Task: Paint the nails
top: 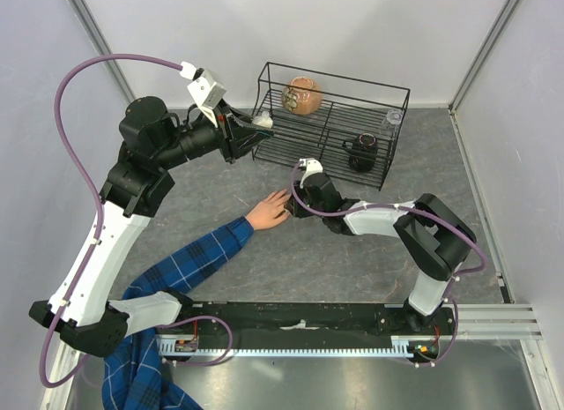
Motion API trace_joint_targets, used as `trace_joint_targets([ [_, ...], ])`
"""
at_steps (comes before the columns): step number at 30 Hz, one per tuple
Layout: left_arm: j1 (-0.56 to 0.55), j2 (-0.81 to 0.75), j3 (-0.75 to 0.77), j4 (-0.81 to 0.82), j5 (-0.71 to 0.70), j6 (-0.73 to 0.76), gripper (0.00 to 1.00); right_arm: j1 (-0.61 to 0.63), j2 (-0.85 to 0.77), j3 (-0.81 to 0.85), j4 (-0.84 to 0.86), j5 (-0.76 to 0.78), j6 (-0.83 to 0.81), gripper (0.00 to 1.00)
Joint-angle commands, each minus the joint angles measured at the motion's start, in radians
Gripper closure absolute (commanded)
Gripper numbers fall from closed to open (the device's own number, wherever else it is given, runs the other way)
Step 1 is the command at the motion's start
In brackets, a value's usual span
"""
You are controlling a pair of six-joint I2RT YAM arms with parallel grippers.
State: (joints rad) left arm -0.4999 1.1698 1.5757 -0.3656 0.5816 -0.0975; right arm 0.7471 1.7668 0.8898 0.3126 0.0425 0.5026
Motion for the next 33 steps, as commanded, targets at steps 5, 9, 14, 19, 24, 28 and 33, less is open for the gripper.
trace_joint_targets([
  [5, -0.003, -0.013, 0.027, 0.020, 0.014, 0.033, 0.98, -0.002, -0.058, -0.026, -0.004, 0.042, 0.010, 1.00],
  [9, -0.003, -0.016, 0.023, 0.019, 0.014, 0.033, 0.98, -0.002, -0.059, -0.028, -0.006, 0.040, 0.010, 1.00],
  [14, -0.003, -0.016, 0.023, 0.022, 0.014, 0.035, 0.98, 0.000, -0.044, -0.026, -0.003, 0.019, 0.014, 1.00],
  [19, -0.005, -0.018, 0.021, 0.020, 0.009, 0.036, 0.98, -0.002, -0.041, -0.028, -0.003, 0.014, 0.014, 1.00],
  [24, -0.003, -0.016, 0.024, 0.020, 0.009, 0.036, 0.98, 0.000, -0.030, -0.026, -0.001, 0.013, 0.014, 1.00],
  [28, -0.003, -0.015, 0.026, 0.019, 0.011, 0.036, 0.98, 0.000, -0.026, -0.022, 0.003, 0.010, 0.014, 1.00],
  [33, -0.003, -0.013, 0.027, 0.020, 0.011, 0.036, 0.98, -0.002, -0.015, -0.022, 0.006, 0.005, 0.017, 1.00],
])
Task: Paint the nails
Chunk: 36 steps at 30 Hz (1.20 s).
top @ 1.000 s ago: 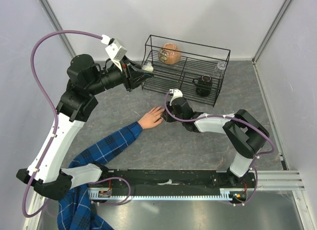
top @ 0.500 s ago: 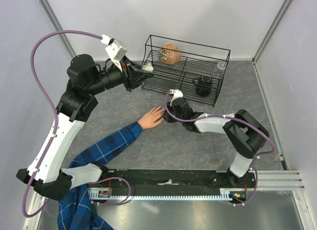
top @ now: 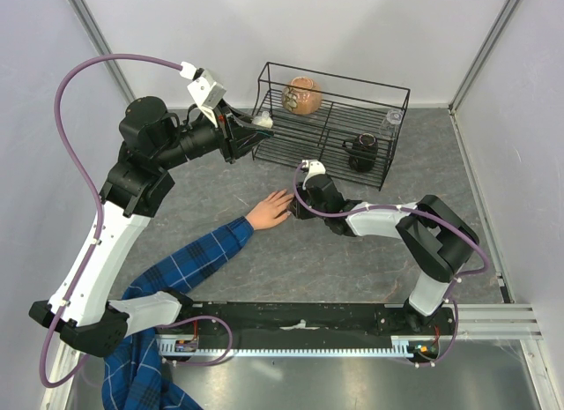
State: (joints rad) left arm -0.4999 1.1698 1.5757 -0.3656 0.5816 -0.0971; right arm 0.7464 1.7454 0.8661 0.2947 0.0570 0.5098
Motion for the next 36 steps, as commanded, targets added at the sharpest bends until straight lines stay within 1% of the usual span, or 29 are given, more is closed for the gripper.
trace_joint_targets([
  [1, -0.003, -0.012, 0.030, 0.020, 0.011, 0.036, 0.98, 0.001, 0.005, 0.004, 0.024, -0.009, 0.009, 1.00],
  [25, -0.003, -0.009, 0.027, 0.024, 0.012, 0.036, 0.98, -0.001, 0.037, 0.053, 0.029, 0.006, -0.010, 1.00],
  [36, -0.003, -0.012, 0.027, 0.021, 0.014, 0.036, 0.98, -0.042, 0.034, 0.067, 0.024, 0.020, -0.016, 1.00],
])
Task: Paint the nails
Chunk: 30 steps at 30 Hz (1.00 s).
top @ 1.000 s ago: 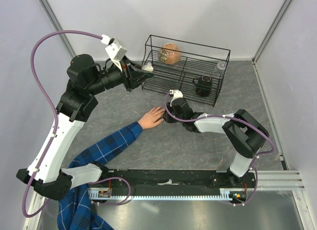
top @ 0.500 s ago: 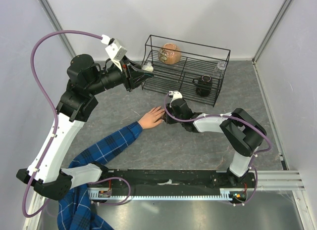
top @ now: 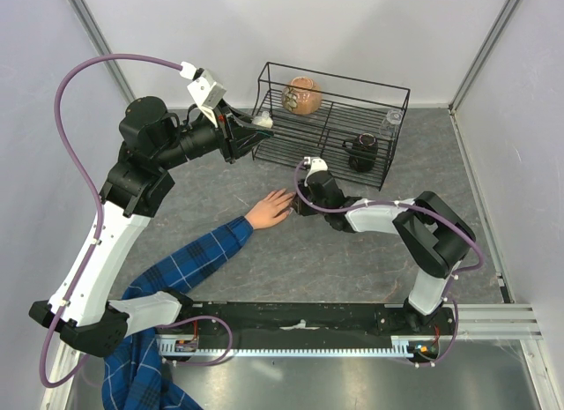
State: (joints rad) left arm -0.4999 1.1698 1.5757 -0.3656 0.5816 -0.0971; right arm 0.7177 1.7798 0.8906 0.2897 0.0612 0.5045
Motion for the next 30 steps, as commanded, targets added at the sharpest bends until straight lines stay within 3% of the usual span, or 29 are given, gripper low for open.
trace_joint_targets([
  [1, -0.005, -0.010, 0.027, 0.022, 0.014, 0.036, 0.98, -0.014, 0.004, 0.044, 0.029, 0.014, -0.011, 1.00],
  [21, -0.003, -0.010, 0.029, 0.019, 0.009, 0.040, 0.98, -0.011, 0.032, 0.061, 0.046, -0.052, -0.008, 1.00],
  [30, -0.003, -0.009, 0.032, 0.016, -0.012, 0.046, 0.98, -0.008, -0.065, 0.050, -0.052, -0.009, -0.014, 1.00],
])
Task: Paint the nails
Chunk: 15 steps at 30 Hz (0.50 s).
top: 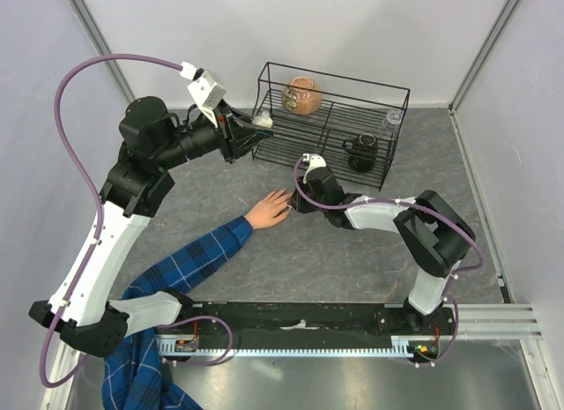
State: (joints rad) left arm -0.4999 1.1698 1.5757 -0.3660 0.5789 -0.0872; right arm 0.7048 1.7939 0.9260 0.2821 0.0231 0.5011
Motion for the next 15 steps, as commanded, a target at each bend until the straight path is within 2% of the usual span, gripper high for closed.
trace_joint_targets([
  [1, -0.003, -0.007, 0.032, 0.019, -0.020, 0.037, 0.98, 0.004, -0.093, 0.013, -0.063, 0.044, -0.012, 1.00],
  [9, -0.003, -0.013, 0.012, 0.030, -0.062, 0.032, 0.98, -0.004, -0.321, 0.068, -0.309, 0.093, -0.084, 1.00],
  [15, -0.003, -0.028, -0.034, 0.048, 0.031, 0.020, 0.98, -0.094, -0.508, 0.187, -0.536, 0.037, -0.156, 1.00],
])
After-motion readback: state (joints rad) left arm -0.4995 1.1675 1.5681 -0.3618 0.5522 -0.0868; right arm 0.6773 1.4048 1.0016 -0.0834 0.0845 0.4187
